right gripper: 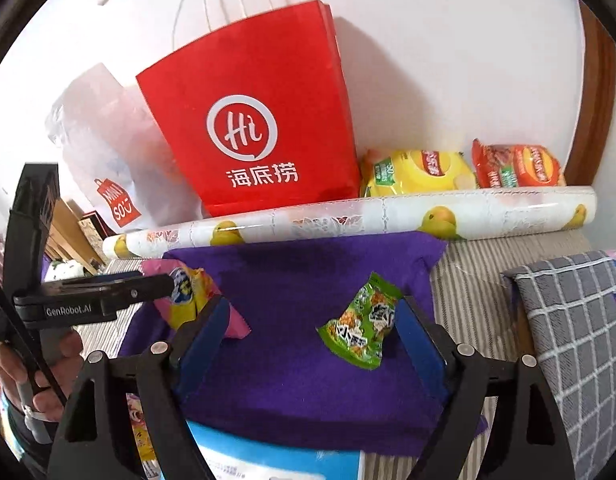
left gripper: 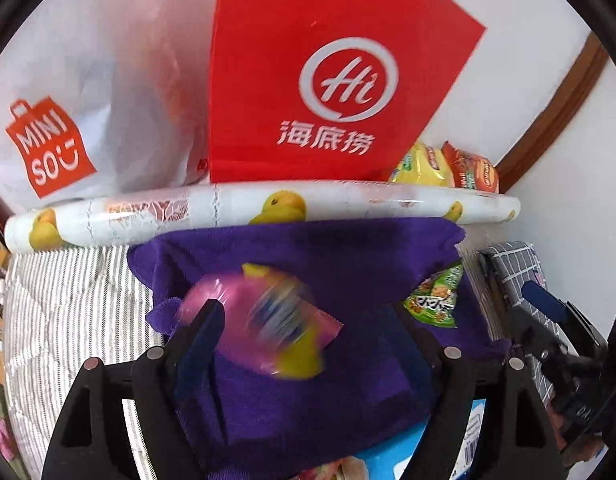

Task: Organize snacks
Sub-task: 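Open both tools to drop the green and pink bags onto the purple towel, then grasp the blue snack bag with the right tool while the left tool grasps the white packet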

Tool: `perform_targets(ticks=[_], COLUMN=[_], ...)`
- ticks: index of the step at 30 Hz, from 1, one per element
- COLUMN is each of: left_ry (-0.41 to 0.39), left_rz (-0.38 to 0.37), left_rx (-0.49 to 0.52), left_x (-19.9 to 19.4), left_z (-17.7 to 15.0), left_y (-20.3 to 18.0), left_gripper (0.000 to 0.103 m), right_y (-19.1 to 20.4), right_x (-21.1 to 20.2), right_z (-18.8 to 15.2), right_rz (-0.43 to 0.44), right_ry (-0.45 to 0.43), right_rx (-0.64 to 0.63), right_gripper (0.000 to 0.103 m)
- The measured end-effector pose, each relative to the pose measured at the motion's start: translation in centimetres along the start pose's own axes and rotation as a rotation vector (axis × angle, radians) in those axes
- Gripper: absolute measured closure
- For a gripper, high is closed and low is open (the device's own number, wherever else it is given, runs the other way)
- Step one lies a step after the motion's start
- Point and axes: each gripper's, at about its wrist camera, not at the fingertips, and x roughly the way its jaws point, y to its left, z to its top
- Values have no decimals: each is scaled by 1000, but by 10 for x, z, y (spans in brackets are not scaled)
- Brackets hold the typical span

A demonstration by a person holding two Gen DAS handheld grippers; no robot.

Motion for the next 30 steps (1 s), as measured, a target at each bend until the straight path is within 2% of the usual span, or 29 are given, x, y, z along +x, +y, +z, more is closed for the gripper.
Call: perform_targets(ticks=[5,9,14,19,24,28,30], left_ry=[-36,-79,-113,-152,-171,-166,-145], left_rz=[-28,-33,-48,-55,-43,-37,-31], left_rx=[25,46,50,74,96,87,87], left_x=[-21,-40,-54,-74,-89,-97,-99], left_z=[-1,-2,-3,-8,-19,-42,-54], left_y=[-12,-21,-27,-34,-45,-43,-40], left_gripper=[23,23,23,23,23,23,23], right_y=[10,9,3,-5,-5,-6,-9], right_x=[-28,-49,-73,-87,-94,-89,-86], right_z=[-14,-29,-44,-68,-110,-144,-159], right_rz=[-56,-60,-129,-165,-173,-168,-151], right_ry=[-40,-70,-81,14,55,107,134], right_rx=[-2,21,47,39,5,-12,-21], right_gripper=[19,19,19,19,19,20,25])
